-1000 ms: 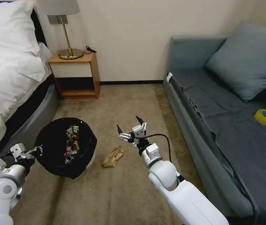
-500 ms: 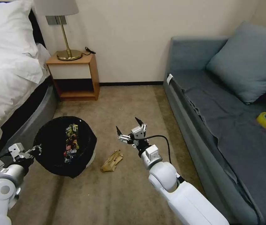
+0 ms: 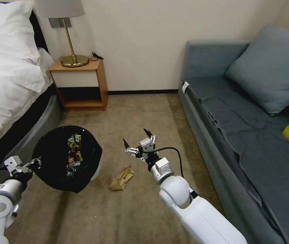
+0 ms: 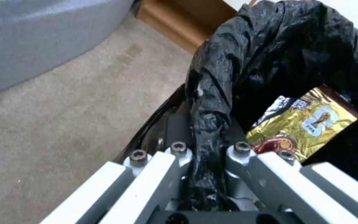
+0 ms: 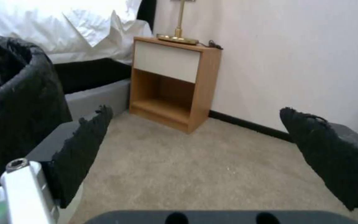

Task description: Pick up the trash bin, then pick up the garbage on the floor and place it into the trash bin.

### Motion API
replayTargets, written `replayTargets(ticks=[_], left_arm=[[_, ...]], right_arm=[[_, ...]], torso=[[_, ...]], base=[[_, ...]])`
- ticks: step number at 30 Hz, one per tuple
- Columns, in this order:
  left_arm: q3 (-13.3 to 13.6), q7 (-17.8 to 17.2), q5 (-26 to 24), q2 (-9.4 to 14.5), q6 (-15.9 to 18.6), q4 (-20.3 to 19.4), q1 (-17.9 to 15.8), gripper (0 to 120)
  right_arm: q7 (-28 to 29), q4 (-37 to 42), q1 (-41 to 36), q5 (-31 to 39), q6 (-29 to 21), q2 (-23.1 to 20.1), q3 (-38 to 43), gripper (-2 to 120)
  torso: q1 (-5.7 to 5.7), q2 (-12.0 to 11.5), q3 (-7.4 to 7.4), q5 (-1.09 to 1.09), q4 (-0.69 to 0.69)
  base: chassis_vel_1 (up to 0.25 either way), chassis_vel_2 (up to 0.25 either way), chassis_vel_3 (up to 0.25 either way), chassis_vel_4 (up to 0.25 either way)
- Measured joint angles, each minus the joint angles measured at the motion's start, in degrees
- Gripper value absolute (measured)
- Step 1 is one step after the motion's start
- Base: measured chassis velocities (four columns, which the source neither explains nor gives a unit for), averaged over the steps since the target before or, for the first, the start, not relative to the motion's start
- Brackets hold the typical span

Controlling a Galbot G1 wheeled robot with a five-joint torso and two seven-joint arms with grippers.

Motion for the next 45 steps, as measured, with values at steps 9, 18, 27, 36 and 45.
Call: replayTargets(ticks=[9,18,27,36,45], left_arm=[[-0.53,0.19,-0.23,0.23,-0.02,0.57,-0.08,4],[-0.13,0.29,-0.36,0.52,-0.05,1.1,-0.69,4],[-0.03,0.51,-0.43,0.54,-0.09,1.69,-0.86,4],[0.01,1.48,-0.24,0.65,-0.33,2.71,-0.65,4],[-1.56,2.75,-0.57,1.72,-0.65,3.42,0.3,4]], right_arm=[[-0.37,-0.79,0.51,0.69,-0.14,0.52,-0.19,100],[-0.38,-1.35,0.67,0.92,-0.26,0.7,-0.02,100],[-0.49,-3.52,1.04,1.14,0.67,1.24,-0.91,100],[2.01,-10.41,6.52,11.71,-2.03,1.88,-8.1,100],[21.69,-17.34,16.86,38.86,-18.68,6.05,-19.12,100]], torso=[[0.0,0.0,0.0,0.0,0.0],[0.0,-0.01,0.0,0.0,-0.01],[0.0,-0.01,0.0,0.0,0.0],[0.0,0.0,0.0,0.0,0.0],[0.0,-0.01,0.0,-0.01,0.0]], base=[[-0.056,0.056,0.05,-0.05],[-0.079,0.075,0.067,-0.08],[-0.061,0.062,0.058,-0.06],[-0.006,0.004,0.004,-0.004],[0.0,0.0,0.0,0.0]])
